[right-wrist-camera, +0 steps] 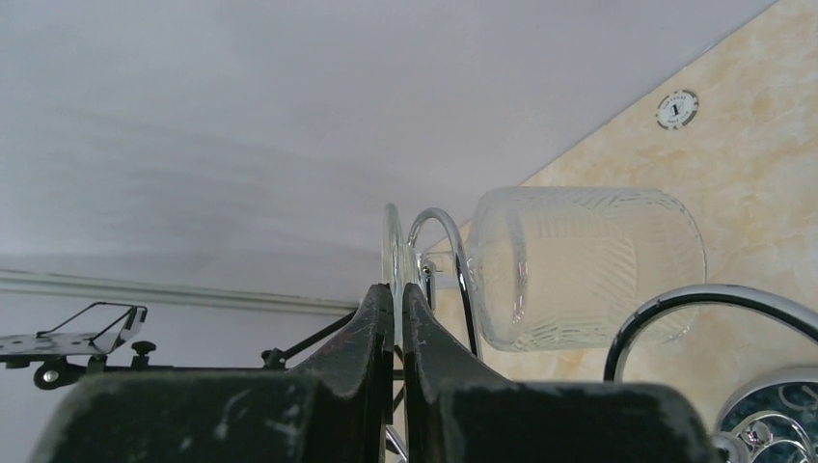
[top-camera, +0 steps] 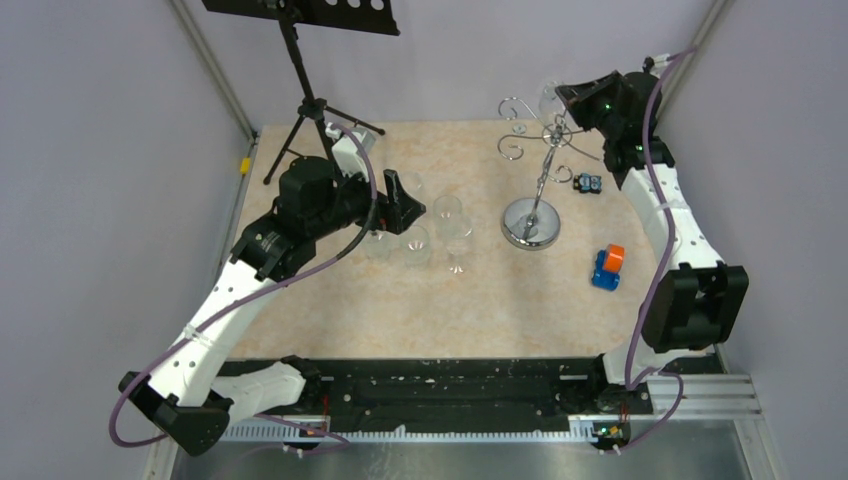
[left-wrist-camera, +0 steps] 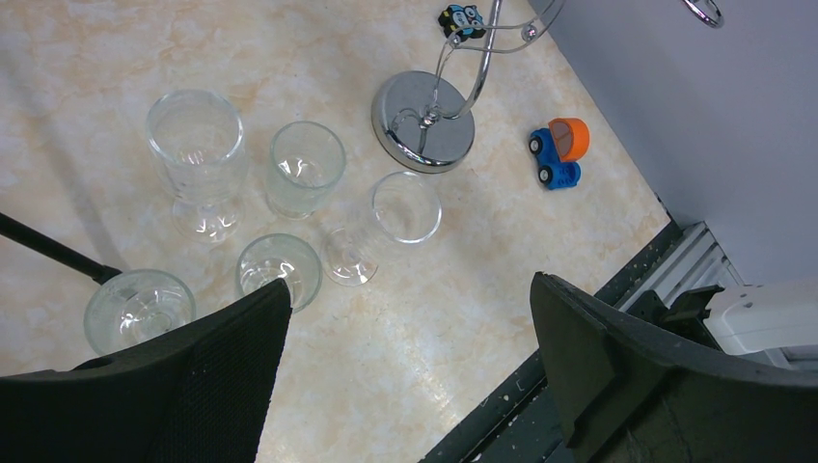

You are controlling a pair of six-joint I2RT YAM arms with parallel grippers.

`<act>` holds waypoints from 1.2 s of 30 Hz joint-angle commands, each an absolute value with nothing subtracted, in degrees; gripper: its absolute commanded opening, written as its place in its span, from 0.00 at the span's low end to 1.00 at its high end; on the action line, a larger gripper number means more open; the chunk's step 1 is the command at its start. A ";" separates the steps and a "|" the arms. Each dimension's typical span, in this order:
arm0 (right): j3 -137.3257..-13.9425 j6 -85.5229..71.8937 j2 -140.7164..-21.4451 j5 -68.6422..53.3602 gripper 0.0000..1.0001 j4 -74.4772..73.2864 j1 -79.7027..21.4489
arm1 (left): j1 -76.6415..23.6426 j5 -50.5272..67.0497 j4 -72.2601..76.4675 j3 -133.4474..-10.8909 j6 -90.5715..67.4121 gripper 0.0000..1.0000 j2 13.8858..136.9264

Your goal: Take the wine glass off the wine glass rack

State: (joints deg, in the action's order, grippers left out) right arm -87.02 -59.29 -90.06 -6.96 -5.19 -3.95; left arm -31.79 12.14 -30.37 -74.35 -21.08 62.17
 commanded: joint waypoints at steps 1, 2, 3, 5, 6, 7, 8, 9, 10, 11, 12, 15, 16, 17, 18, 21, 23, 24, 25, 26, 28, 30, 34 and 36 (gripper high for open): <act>-86.88 -58.65 -85.66 -7.31 0.00 2.63 -3.78 | -31.40 12.20 -27.53 -73.83 -21.62 0.97 62.05; -85.85 -59.09 -85.09 -7.44 0.00 4.53 -3.78 | -31.46 12.22 -27.51 -73.78 -21.62 0.97 62.05; -84.77 -59.48 -84.51 -7.56 0.00 6.55 -3.78 | -31.46 12.17 -27.51 -73.75 -21.58 0.97 62.05; -83.09 -59.73 -83.41 -7.36 0.00 9.95 -3.85 | -31.45 12.25 -27.51 -73.83 -21.62 0.97 62.01; -82.46 -59.75 -83.00 -7.17 0.00 11.14 -3.85 | -31.41 12.30 -27.45 -73.81 -21.70 0.97 62.05; -81.98 -59.64 -82.70 -6.94 0.00 12.37 -3.81 | -31.37 12.30 -27.43 -73.83 -21.71 0.97 62.01; -81.70 -59.48 -82.55 -6.80 0.00 13.15 -3.78 | -31.31 12.37 -27.43 -73.78 -21.77 0.97 61.98; -81.61 -59.28 -82.53 -6.77 0.00 13.87 -3.85 | -31.32 12.39 -27.43 -73.81 -21.79 0.97 61.99; -81.34 -59.18 -82.53 -6.89 0.00 15.04 -3.80 | -31.35 12.37 -27.35 -73.80 -21.86 0.97 61.90; -81.08 -59.11 -82.61 -7.06 0.00 16.19 -3.86 | -31.37 12.46 -27.29 -73.74 -21.88 0.97 61.88; -81.04 -59.19 -82.79 -7.08 0.00 17.00 -3.83 | -31.33 12.48 -27.30 -73.70 -21.95 0.97 61.83; -81.19 -59.35 -83.41 -6.76 0.00 18.27 -3.65 | -31.37 12.41 -27.25 -73.74 -21.97 0.97 61.66; -81.35 -59.67 -83.67 -6.76 0.00 18.20 -3.59 | -31.37 12.40 -27.29 -73.74 -21.97 0.97 61.57; -81.38 -59.84 -83.87 -6.65 0.00 18.46 -3.46 | -31.35 12.36 -27.25 -73.65 -21.97 0.97 61.50; -81.45 -59.92 -84.08 -6.54 0.00 18.55 -3.46 | -31.37 12.32 -27.25 -73.65 -21.97 0.97 61.48; -81.22 -59.79 -84.03 -5.68 0.00 18.71 -3.36 | -31.38 12.23 -27.25 -73.56 -21.97 0.97 61.39; -81.21 -59.62 -83.86 -4.84 0.00 18.65 -3.31 | -31.35 12.30 -27.25 -73.56 -21.97 0.97 61.43; -81.25 -59.58 -83.79 -4.53 0.00 18.39 -3.33 | -31.37 12.30 -27.25 -73.56 -21.97 0.97 61.44; -81.41 -59.57 -83.70 -3.92 0.00 17.84 -3.29 | -31.38 12.30 -27.25 -73.56 -21.97 0.97 61.44; -81.53 -59.54 -83.61 -3.58 0.00 17.38 -3.26 | -31.33 12.30 -27.20 -73.56 -21.94 0.97 61.42; -81.85 -59.56 -83.35 -2.21 0.00 15.69 -3.26 | -31.29 12.26 -27.17 -73.56 -21.97 0.97 61.39; -82.59 -59.68 -83.27 -0.57 0.00 13.06 -3.28 | -31.26 12.33 -27.09 -73.55 -21.97 0.97 61.51; -84.03 -60.38 -83.81 1.78 0.00 9.58 -3.23 | -31.23 12.48 -27.07 -73.48 -21.98 0.97 61.58; -85.54 -60.99 -84.47 2.72 0.00 6.49 -3.09 | -31.28 12.40 -27.07 -73.47 -22.06 0.97 61.59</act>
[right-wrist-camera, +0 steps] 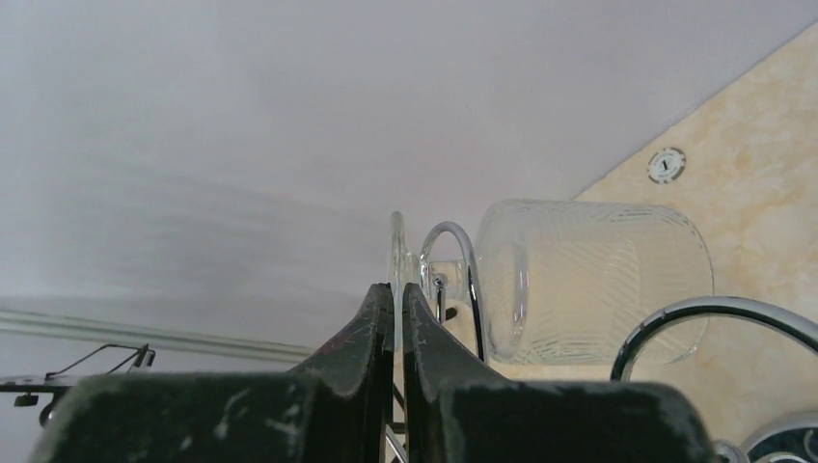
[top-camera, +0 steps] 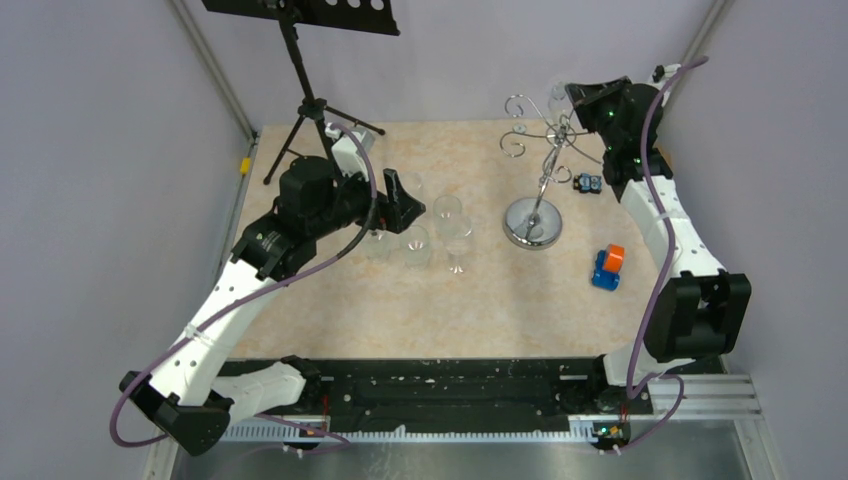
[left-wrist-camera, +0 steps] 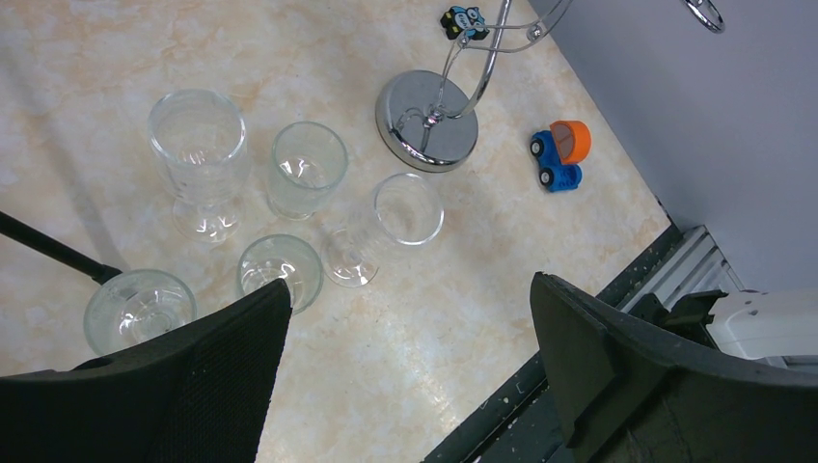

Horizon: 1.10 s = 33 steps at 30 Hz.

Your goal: Take the wine glass off the wine glass rack

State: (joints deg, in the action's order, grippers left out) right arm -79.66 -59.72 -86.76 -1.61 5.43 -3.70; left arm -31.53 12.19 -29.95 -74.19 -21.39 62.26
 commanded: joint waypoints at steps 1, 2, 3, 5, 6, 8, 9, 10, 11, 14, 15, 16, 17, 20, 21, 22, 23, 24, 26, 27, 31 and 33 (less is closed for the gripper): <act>-85.31 -61.51 -84.51 2.83 0.00 6.71 -3.01 | -31.27 12.42 -27.07 -73.41 -22.06 0.97 61.53; -85.18 -62.01 -84.49 3.13 0.00 6.76 -2.99 | -31.28 12.40 -27.07 -73.47 -22.06 0.97 61.52; -85.17 -62.49 -84.50 3.47 0.00 6.59 -3.05 | -31.24 12.39 -27.07 -73.48 -22.06 0.97 61.48; -85.11 -63.10 -84.14 4.48 0.00 5.97 -2.99 | -31.29 12.31 -27.13 -73.48 -22.06 0.97 61.52; -85.05 -63.30 -83.91 5.16 0.00 5.83 -3.00 | -31.29 12.31 -27.12 -73.45 -22.06 0.97 61.40; -85.46 -63.35 -83.61 6.50 0.00 5.07 -3.01 | -31.29 12.30 -27.12 -73.48 -22.06 0.97 61.43; -85.88 -63.28 -83.59 7.15 0.00 4.41 -3.03 | -31.28 12.30 -27.10 -73.48 -22.06 0.97 61.44; -86.35 -63.20 -83.58 7.68 0.00 3.76 -2.99 | -31.29 12.26 -27.07 -73.48 -22.06 0.97 61.44; -86.86 -63.12 -83.65 8.21 0.00 3.17 -3.03 | -31.29 12.22 -27.07 -73.48 -22.06 0.97 61.44; -87.65 -63.22 -83.67 9.39 0.00 1.96 -2.99 | -31.24 12.29 -26.98 -73.47 -22.23 0.97 61.51; -87.73 -63.38 -83.55 9.90 0.00 1.57 -2.99 | -31.28 12.26 -26.98 -73.48 -22.23 0.97 61.50; -87.54 -63.68 -83.34 10.34 0.00 1.70 -3.05 | -31.19 12.32 -26.91 -73.43 -22.30 0.97 61.48; -87.28 -63.79 -83.14 10.61 0.00 2.10 -3.00 | -31.22 12.38 -26.90 -73.45 -22.32 0.97 61.54; -87.36 -64.01 -82.88 10.94 0.00 2.23 -2.99 | -31.18 12.40 -26.89 -73.40 -22.35 0.97 61.46; -87.55 -64.09 -82.76 11.28 0.00 1.84 -3.02 | -31.20 12.40 -26.89 -73.47 -22.39 0.97 61.47; -87.64 -64.17 -82.60 11.86 0.00 1.44 -2.99 | -31.18 12.39 -26.89 -73.48 -22.45 0.97 61.45; -87.65 -64.11 -82.55 12.25 0.00 1.53 -3.00 | -31.15 12.38 -26.85 -73.48 -22.46 0.97 61.47; -87.93 -64.08 -82.39 13.00 0.00 0.95 -3.00 | -31.20 12.31 -26.83 -73.48 -22.43 0.97 61.52; -88.24 -64.25 -82.40 14.11 0.00 0.11 -2.93 | -31.18 12.29 -26.81 -73.43 -22.47 0.97 61.42; -88.24 -64.56 -82.44 14.66 0.00 0.09 -2.90 | -31.15 12.30 -26.81 -73.43 -22.43 0.97 61.43; -88.01 -65.65 -82.29 15.58 0.00 0.24 -2.81 | -31.13 12.22 -26.85 -73.52 -22.41 0.97 61.42; -87.66 -66.00 -81.99 15.98 0.00 0.88 -2.81 | -31.16 12.16 -26.89 -73.56 -22.42 0.97 61.35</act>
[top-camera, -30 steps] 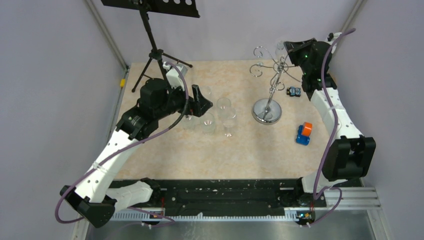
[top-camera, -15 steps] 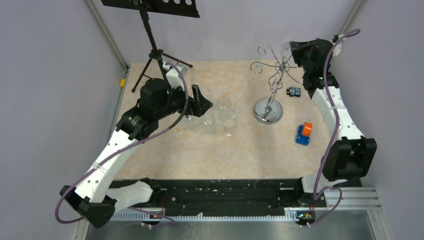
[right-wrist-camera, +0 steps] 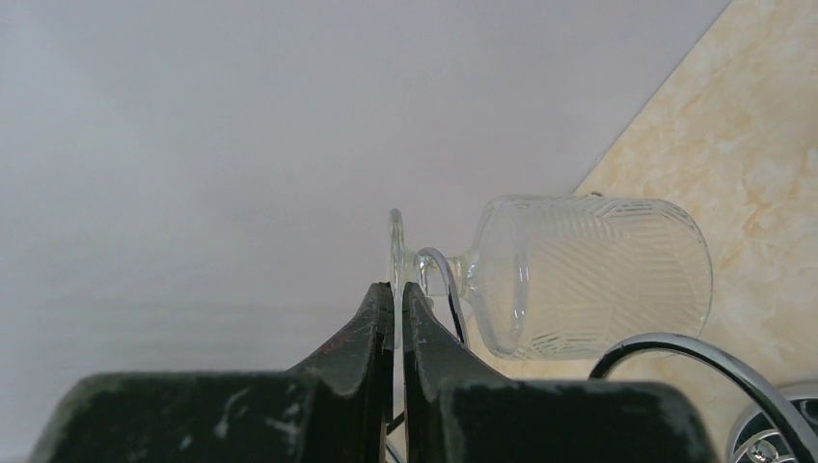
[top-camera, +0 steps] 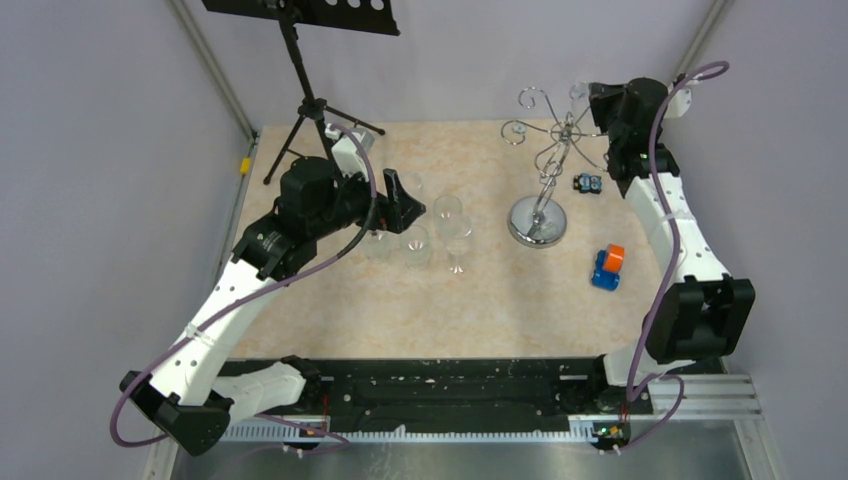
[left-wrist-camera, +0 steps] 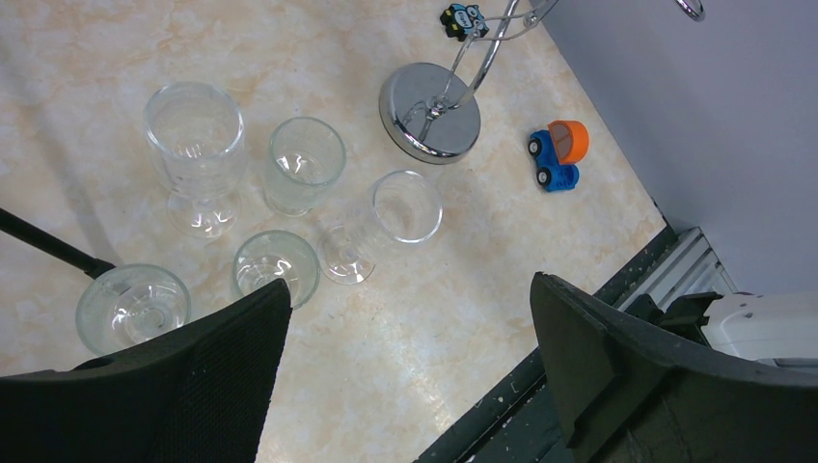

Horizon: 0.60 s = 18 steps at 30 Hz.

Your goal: Take the wine glass off the wine glass rack

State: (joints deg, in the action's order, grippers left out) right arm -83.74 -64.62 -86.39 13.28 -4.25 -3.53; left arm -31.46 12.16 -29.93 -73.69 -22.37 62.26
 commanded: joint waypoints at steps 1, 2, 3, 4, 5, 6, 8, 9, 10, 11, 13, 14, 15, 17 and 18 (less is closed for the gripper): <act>-87.63 -66.29 -81.81 16.35 0.00 0.69 -2.81 | -31.15 12.13 -26.94 -73.51 -22.41 0.97 61.30; -87.63 -66.49 -81.64 16.68 0.00 0.53 -2.81 | -31.19 12.13 -26.99 -73.55 -22.42 0.97 61.28; -87.56 -66.65 -81.36 17.02 0.00 0.38 -2.81 | -31.15 12.13 -26.93 -73.56 -22.41 0.97 61.26; -87.48 -66.81 -81.03 17.28 0.00 0.21 -2.81 | -31.15 12.11 -26.92 -73.56 -22.41 0.97 61.19; -87.27 -66.94 -80.77 17.34 0.00 0.24 -2.83 | -31.08 12.05 -26.90 -73.56 -22.41 0.97 61.21; -87.03 -67.12 -80.49 17.39 0.00 0.11 -2.82 | -31.10 12.12 -26.92 -73.56 -22.41 0.97 61.25; -86.66 -67.47 -79.69 16.83 0.00 0.09 -2.82 | -31.11 12.13 -26.91 -73.56 -22.41 0.97 61.25; -86.46 -67.79 -79.26 16.40 0.00 -0.75 -2.81 | -31.11 12.13 -26.92 -73.56 -22.41 0.97 61.32; -86.26 -68.35 -78.83 15.90 0.00 -1.81 -2.89 | -31.10 12.13 -26.90 -73.52 -22.41 0.97 61.34; -86.10 -68.76 -78.46 15.41 0.00 -2.37 -2.87 | -31.11 12.13 -26.89 -73.52 -22.43 0.97 61.34; -85.97 -69.40 -78.05 14.20 0.00 -3.43 -2.81 | -31.09 12.22 -26.89 -73.55 -22.49 0.97 61.29; -85.92 -69.74 -77.96 13.50 0.00 -3.77 -2.81 | -31.11 12.22 -26.82 -73.54 -22.50 0.97 61.23; -85.78 -70.09 -77.88 12.82 0.00 -4.09 -2.81 | -31.11 12.21 -26.81 -73.54 -22.54 0.97 61.33; -85.43 -70.73 -77.87 11.56 0.00 -4.31 -2.82 | -31.11 12.35 -26.81 -73.56 -22.59 0.97 61.26; -85.10 -71.12 -77.85 10.87 0.00 -4.07 -2.81 | -31.11 12.37 -26.81 -73.56 -22.63 0.97 61.26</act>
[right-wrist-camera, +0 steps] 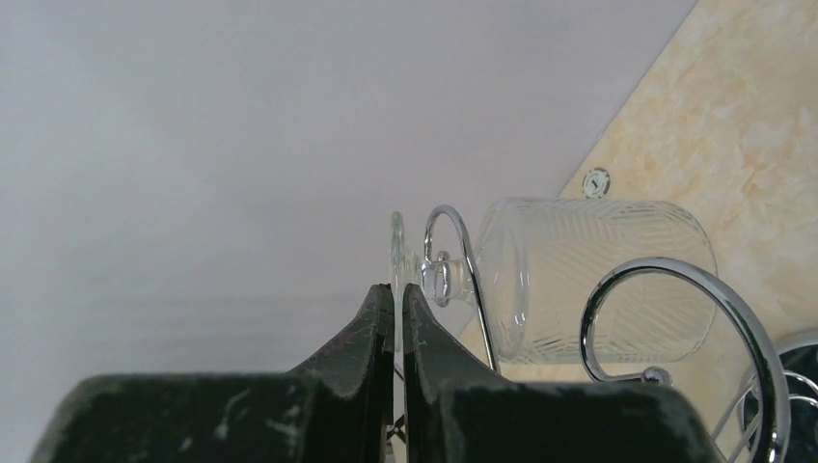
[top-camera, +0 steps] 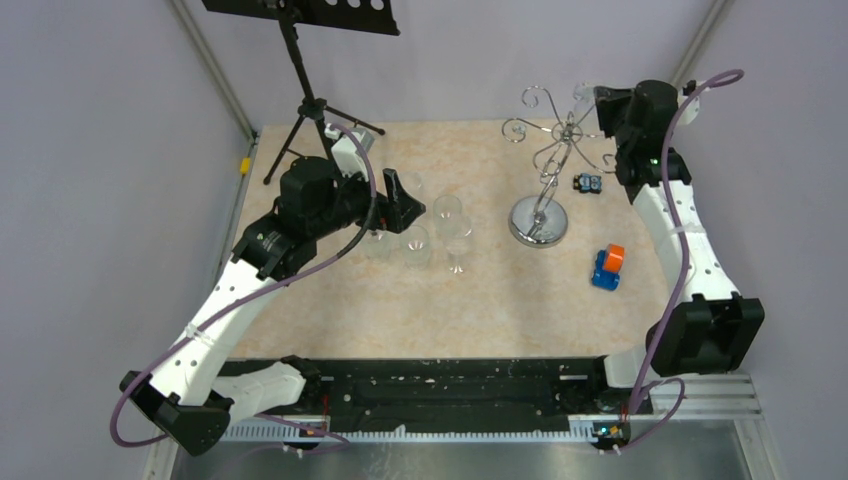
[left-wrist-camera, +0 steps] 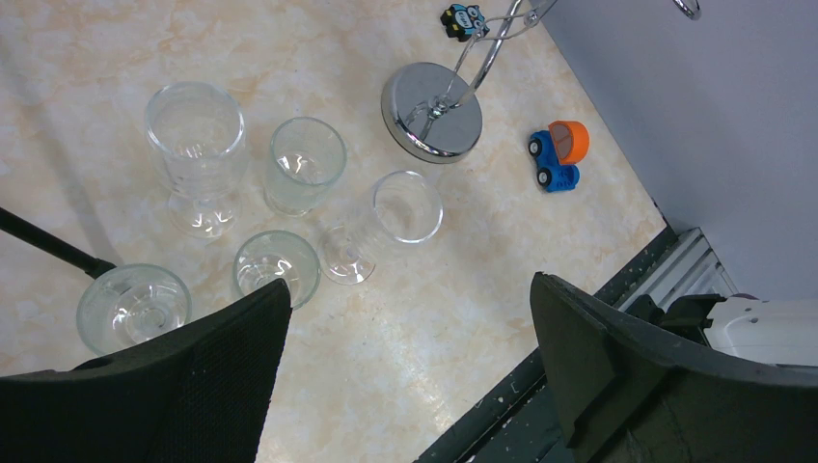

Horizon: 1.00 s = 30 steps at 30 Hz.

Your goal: Take the wine glass off the wine glass rack

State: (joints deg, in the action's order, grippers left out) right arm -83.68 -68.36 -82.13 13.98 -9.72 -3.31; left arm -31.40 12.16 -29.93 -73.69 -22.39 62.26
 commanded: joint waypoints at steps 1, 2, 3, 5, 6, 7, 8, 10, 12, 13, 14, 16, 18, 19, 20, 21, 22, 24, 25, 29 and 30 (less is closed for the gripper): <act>-84.69 -71.48 -77.87 9.77 0.00 -3.32 -2.82 | -31.07 12.39 -26.81 -73.44 -22.67 0.97 61.18; -84.34 -71.77 -77.87 8.97 0.00 -2.92 -2.81 | -31.06 12.29 -26.81 -73.36 -22.68 0.97 61.09; -84.29 -72.02 -78.02 8.36 0.00 -3.05 -2.81 | -31.11 12.28 -26.81 -73.39 -22.68 0.97 61.08; -83.74 -72.32 -78.12 7.23 0.00 -2.06 -2.81 | -31.07 12.20 -26.81 -73.30 -22.74 0.97 61.08; -83.58 -72.40 -78.25 6.78 0.00 -1.80 -2.81 | -31.06 12.21 -26.81 -73.22 -22.76 0.97 61.01; -83.46 -72.64 -78.36 6.22 0.00 -1.65 -2.81 | -31.10 12.22 -26.81 -73.23 -22.76 0.97 61.02; -83.23 -72.75 -78.46 5.75 0.00 -1.04 -2.81 | -31.11 12.22 -26.77 -73.19 -22.76 0.97 61.00; -82.99 -73.23 -78.84 4.84 0.00 -0.55 -2.82 | -31.07 12.30 -26.72 -73.25 -22.84 0.97 61.08; -83.03 -73.70 -79.43 3.53 0.00 -0.49 -2.81 | -31.10 12.30 -26.72 -73.30 -22.85 0.97 61.17; -82.91 -74.04 -79.71 3.00 0.00 -0.48 -2.81 | -31.08 12.30 -26.72 -73.30 -22.85 0.97 61.17; -82.63 -74.42 -79.90 2.65 0.00 1.04 -2.81 | -31.04 12.30 -26.73 -73.30 -22.85 0.97 61.27; -82.26 -74.94 -80.34 1.90 0.00 2.19 -2.81 | -31.03 12.30 -26.74 -73.26 -22.85 0.97 61.26; -81.68 -75.33 -80.77 1.11 0.00 4.32 -2.82 | -31.00 12.30 -26.72 -73.18 -22.85 0.97 61.19; -81.65 -75.59 -81.05 0.75 0.00 5.11 -2.81 | -31.04 12.26 -26.72 -73.21 -22.85 0.97 61.20; -81.62 -75.89 -81.42 0.30 0.00 5.92 -2.85 | -31.03 12.30 -26.72 -73.15 -22.92 0.97 61.25; -81.69 -76.26 -81.83 0.25 0.00 6.35 -2.82 | -31.03 12.30 -26.72 -73.20 -22.94 0.97 61.26; -81.75 -76.62 -82.19 0.26 0.00 6.98 -2.81 | -31.01 12.30 -26.76 -73.17 -22.94 0.97 61.25; -81.61 -77.49 -83.01 -1.47 0.00 8.04 -2.81 | -31.01 12.28 -26.72 -73.25 -22.94 0.97 61.29; -81.46 -77.86 -83.31 -1.83 0.00 8.87 -2.81 | -31.02 12.37 -26.72 -73.27 -22.94 0.97 61.30; -81.05 -78.92 -84.64 -2.97 0.00 11.63 -2.81 | -31.02 12.31 -26.72 -73.24 -22.94 0.97 61.25; -80.99 -78.91 -84.84 -3.00 0.00 12.07 -2.82 | -31.02 12.31 -26.80 -73.29 -22.94 0.97 61.19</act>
State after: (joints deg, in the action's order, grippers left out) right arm -80.23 -76.60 -84.99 -0.84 0.03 -3.20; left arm -31.24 12.16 -29.93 -73.69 -22.61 62.26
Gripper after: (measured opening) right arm 0.022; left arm 0.972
